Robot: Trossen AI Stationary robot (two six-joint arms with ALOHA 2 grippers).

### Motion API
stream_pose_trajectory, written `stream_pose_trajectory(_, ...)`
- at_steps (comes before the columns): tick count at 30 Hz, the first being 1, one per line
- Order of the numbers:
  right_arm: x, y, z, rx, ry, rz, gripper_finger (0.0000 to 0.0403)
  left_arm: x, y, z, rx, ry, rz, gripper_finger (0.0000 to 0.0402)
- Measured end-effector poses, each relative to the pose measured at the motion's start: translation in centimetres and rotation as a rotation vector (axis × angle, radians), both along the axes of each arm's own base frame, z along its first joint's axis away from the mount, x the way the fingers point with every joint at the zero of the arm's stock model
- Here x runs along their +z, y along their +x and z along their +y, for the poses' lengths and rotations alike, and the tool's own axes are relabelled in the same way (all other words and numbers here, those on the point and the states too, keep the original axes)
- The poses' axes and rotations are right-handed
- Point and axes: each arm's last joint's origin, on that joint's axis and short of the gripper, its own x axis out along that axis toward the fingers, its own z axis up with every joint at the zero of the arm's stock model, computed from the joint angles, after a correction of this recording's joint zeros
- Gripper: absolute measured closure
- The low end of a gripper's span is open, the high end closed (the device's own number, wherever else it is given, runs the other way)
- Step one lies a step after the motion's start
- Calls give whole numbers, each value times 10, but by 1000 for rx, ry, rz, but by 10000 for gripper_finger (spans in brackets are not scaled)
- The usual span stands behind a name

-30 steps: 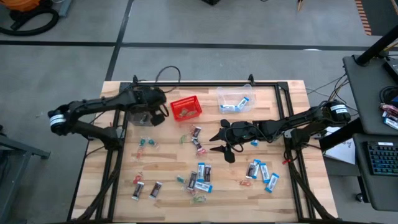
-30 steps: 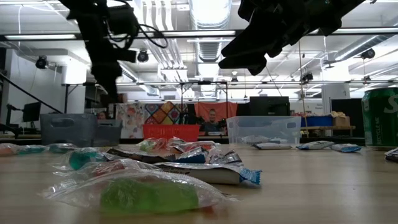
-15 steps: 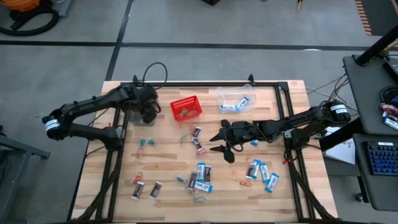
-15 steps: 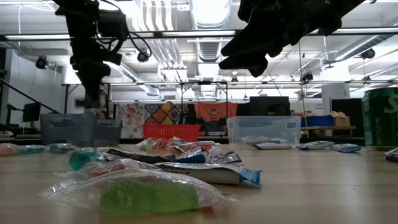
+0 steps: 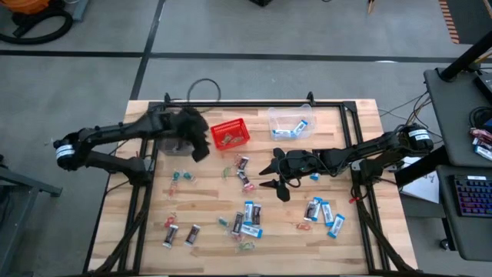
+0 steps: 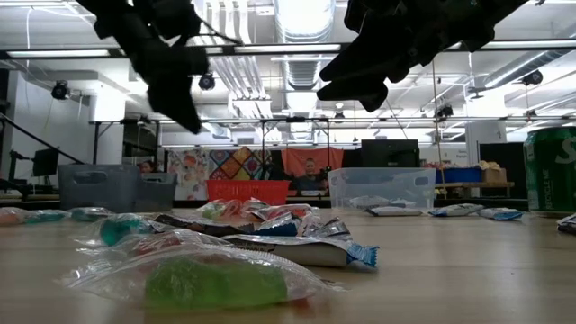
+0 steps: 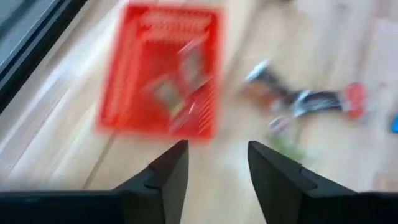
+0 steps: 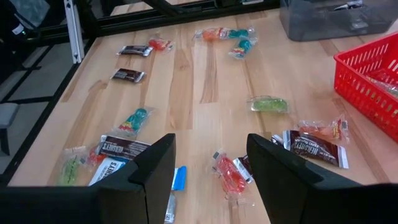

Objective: Sort candy
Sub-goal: Put the green gummy into the red bin

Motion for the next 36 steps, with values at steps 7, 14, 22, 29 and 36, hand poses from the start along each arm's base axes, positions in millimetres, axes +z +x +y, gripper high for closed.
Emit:
stream_pose_trajectory(7,0,0,0,1,-1,2,211,-33,39,-36,-165,108,29,315)
stream_pose_trajectory(14,0,0,0,1,-1,3,211,-76,55,-28,-82,134,210,367)
stream_pose_trajectory(22,0,0,0,0,0,1,211,-97,58,-2,48,170,315,398)
stream_pose_trajectory(29,0,0,0,0,1,2,211,-92,52,11,107,153,304,401)
stream_pose_trajectory(36,-1,0,0,-6,13,8,211,-82,46,9,129,111,288,401)
